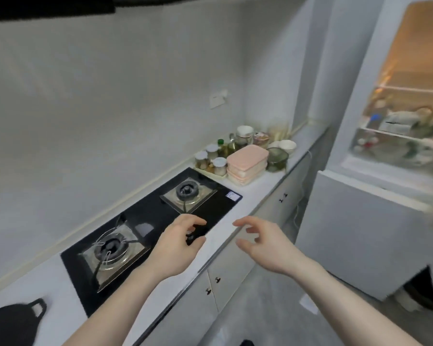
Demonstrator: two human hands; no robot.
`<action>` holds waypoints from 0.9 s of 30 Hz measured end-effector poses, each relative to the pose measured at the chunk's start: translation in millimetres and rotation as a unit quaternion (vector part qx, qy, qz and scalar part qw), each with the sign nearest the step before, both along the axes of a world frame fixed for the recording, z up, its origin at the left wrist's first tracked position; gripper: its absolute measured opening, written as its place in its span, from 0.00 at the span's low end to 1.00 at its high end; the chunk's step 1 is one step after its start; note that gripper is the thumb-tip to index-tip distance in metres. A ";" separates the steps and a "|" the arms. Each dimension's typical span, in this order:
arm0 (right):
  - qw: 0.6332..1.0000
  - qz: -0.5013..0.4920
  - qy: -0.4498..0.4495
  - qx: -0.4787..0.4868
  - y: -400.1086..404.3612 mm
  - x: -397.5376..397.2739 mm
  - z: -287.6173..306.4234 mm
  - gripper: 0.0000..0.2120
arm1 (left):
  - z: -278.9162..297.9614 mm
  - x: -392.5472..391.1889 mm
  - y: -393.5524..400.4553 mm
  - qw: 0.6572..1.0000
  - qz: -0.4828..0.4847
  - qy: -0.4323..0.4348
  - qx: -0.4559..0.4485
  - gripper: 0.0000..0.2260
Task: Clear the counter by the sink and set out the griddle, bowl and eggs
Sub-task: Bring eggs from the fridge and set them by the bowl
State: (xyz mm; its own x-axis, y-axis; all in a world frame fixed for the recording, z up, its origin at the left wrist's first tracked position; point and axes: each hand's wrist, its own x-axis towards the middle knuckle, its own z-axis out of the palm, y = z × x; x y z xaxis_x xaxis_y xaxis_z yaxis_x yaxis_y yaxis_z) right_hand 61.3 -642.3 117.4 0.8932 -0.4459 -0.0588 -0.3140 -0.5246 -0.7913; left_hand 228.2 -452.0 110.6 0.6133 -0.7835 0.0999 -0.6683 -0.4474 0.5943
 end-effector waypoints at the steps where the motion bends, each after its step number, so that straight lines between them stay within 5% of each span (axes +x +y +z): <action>1: 1.000 -0.014 0.004 -0.008 -12.7 -6.3 2.6 0.18 | 2.0 1.4 -19.7 1.000 -0.019 -0.004 -0.001 0.14; 14: 0.963 -0.262 -0.011 -0.068 -167.6 -80.6 36.5 0.17 | 20.0 9.9 -263.3 0.964 -0.258 0.044 -0.056 0.14; 27: 0.890 -0.449 -0.022 -0.068 -227.2 -169.8 33.7 0.15 | 28.9 -79.2 -415.5 0.894 -0.446 0.026 -0.045 0.14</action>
State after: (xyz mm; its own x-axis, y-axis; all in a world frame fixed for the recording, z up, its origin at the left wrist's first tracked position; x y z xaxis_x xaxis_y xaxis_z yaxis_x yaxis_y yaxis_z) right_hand -108.5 -869.4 151.1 0.1721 -0.9821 0.0766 -0.6259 -0.1691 -0.7613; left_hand 149.0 -867.4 139.5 -0.2452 -0.9533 0.1763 -0.7051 0.3002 0.6424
